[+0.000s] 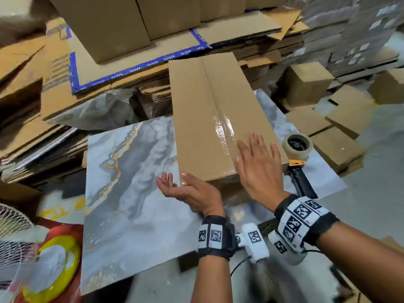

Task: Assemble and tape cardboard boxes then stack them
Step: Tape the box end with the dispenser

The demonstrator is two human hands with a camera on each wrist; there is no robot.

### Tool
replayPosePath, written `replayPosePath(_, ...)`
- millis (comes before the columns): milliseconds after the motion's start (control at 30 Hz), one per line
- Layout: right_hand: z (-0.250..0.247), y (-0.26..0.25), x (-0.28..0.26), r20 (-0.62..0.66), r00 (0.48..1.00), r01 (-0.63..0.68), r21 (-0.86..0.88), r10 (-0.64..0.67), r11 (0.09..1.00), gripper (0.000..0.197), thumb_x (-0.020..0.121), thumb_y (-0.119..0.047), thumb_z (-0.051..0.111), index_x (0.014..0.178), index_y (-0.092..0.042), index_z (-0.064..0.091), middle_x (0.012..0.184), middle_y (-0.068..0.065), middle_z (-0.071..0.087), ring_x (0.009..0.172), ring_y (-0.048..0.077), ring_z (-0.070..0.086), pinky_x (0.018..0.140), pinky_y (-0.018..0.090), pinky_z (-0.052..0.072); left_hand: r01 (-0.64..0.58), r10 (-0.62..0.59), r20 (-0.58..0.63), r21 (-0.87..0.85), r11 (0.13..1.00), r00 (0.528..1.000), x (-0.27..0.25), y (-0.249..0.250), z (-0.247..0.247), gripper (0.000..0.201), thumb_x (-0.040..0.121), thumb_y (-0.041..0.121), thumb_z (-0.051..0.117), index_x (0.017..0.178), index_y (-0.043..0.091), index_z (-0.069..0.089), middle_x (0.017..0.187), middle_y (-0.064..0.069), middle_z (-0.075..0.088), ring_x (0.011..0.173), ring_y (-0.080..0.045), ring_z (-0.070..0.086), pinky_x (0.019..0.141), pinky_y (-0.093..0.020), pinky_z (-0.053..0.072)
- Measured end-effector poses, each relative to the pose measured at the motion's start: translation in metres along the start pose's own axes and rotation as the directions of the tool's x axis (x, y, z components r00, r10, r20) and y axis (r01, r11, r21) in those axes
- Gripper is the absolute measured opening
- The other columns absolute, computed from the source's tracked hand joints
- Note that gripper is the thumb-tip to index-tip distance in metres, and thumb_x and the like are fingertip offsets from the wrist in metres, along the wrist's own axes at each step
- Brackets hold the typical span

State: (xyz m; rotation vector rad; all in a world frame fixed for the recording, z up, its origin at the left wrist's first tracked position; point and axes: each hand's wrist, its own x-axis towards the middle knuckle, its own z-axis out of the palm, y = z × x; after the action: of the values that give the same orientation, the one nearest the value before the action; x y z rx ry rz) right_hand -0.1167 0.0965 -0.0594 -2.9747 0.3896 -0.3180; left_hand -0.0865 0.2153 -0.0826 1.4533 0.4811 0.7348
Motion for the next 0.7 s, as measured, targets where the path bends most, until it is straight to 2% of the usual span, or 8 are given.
replayPosePath(133,-0.007,0.002,0.000,0.068,0.998,0.012,-0.009,-0.012,1.000,0.062,0.103,-0.045,0.014,0.155,-0.019,0.035,0.165,0.013,0.026,0.155,0.028,0.017,0.121,0.056,0.014,-0.025,0.009,0.087,0.193,0.981,0.996,-0.027,-0.017,0.002,0.063,0.095,0.042,0.049,0.150,0.023,0.024,0.140,-0.007,0.042,0.125,-0.035,0.045,0.096,-0.064,0.045)
replayPosePath(167,-0.010,0.001,0.001,0.097,0.995,0.012,-0.017,-0.011,1.000,0.064,0.102,-0.048,0.011,0.157,-0.020,0.030,0.166,0.013,0.021,0.156,0.027,0.012,0.121,0.059,0.011,0.002,-0.019,0.105,0.166,0.986,0.994,-0.026,-0.018,0.000,0.070,0.092,0.046,0.052,0.152,0.020,0.025,0.139,-0.002,0.042,0.125,-0.030,0.045,0.099,-0.058,0.046)
replayPosePath(233,-0.015,-0.002,0.003,0.148,0.989,-0.009,-0.036,0.014,0.999,0.072,0.099,-0.057,0.006,0.159,-0.020,0.020,0.168,0.015,0.010,0.157,0.028,0.000,0.119,0.066,0.000,0.084,-0.095,0.122,0.090,0.992,0.988,-0.021,-0.015,-0.008,0.079,0.087,0.051,0.059,0.153,0.016,0.032,0.136,0.006,0.041,0.124,-0.013,0.045,0.102,-0.028,0.044)
replayPosePath(300,-0.016,-0.013,0.004,0.162,0.987,-0.011,-0.035,0.016,0.999,0.079,0.096,-0.064,0.004,0.161,-0.019,0.013,0.168,0.018,0.002,0.156,0.030,-0.008,0.115,0.070,-0.008,0.138,-0.148,0.148,0.077,0.988,0.978,-0.015,-0.016,-0.015,0.075,0.088,0.042,0.070,0.151,0.013,0.041,0.138,0.005,0.046,0.120,-0.001,0.045,0.093,0.000,0.034)
replayPosePath(333,-0.015,-0.019,0.004,0.156,0.988,0.016,-0.032,-0.011,0.999,0.080,0.096,-0.065,0.004,0.161,-0.019,0.011,0.168,0.018,-0.001,0.156,0.030,-0.010,0.114,0.072,-0.008,0.150,-0.163,0.164,0.089,0.985,0.973,-0.013,-0.017,-0.019,0.070,0.090,0.035,0.074,0.150,0.013,0.044,0.140,0.002,0.050,0.121,-0.001,0.046,0.090,0.004,0.031)
replayPosePath(500,-0.020,0.017,0.008,0.179,0.983,0.065,-0.066,-0.053,0.996,0.070,0.097,-0.064,0.004,0.160,-0.035,0.012,0.168,0.018,0.001,0.155,0.032,-0.010,0.112,0.075,-0.005,0.136,-0.174,0.231,0.172,0.976,0.957,-0.003,-0.015,-0.031,0.054,0.093,0.036,0.071,0.141,0.017,0.056,0.130,0.001,0.063,0.104,-0.003,0.060,0.082,0.003,0.036)
replayPosePath(633,-0.029,0.087,0.013,0.257,0.966,-0.063,0.087,0.039,0.994,0.066,0.099,-0.063,0.011,0.159,-0.038,0.014,0.168,0.019,0.001,0.154,0.041,0.003,0.116,0.068,0.022,0.101,-0.170,0.285,0.241,0.965,0.943,0.001,-0.003,-0.038,0.030,0.101,0.038,0.059,0.114,0.014,0.072,0.096,-0.001,0.071,0.085,-0.010,0.063,0.076,-0.018,0.045)
replayPosePath(700,-0.029,0.098,0.012,0.252,0.967,-0.109,0.290,0.033,0.951,0.068,0.100,-0.060,0.024,0.161,-0.030,0.016,0.167,0.019,0.010,0.151,0.040,0.020,0.114,0.055,0.033,0.182,-0.261,0.287,0.274,0.944,0.922,0.019,0.005,-0.040,0.044,0.106,0.042,0.045,0.099,0.011,0.075,0.087,-0.004,0.073,0.084,-0.017,0.065,0.076,-0.029,0.045)
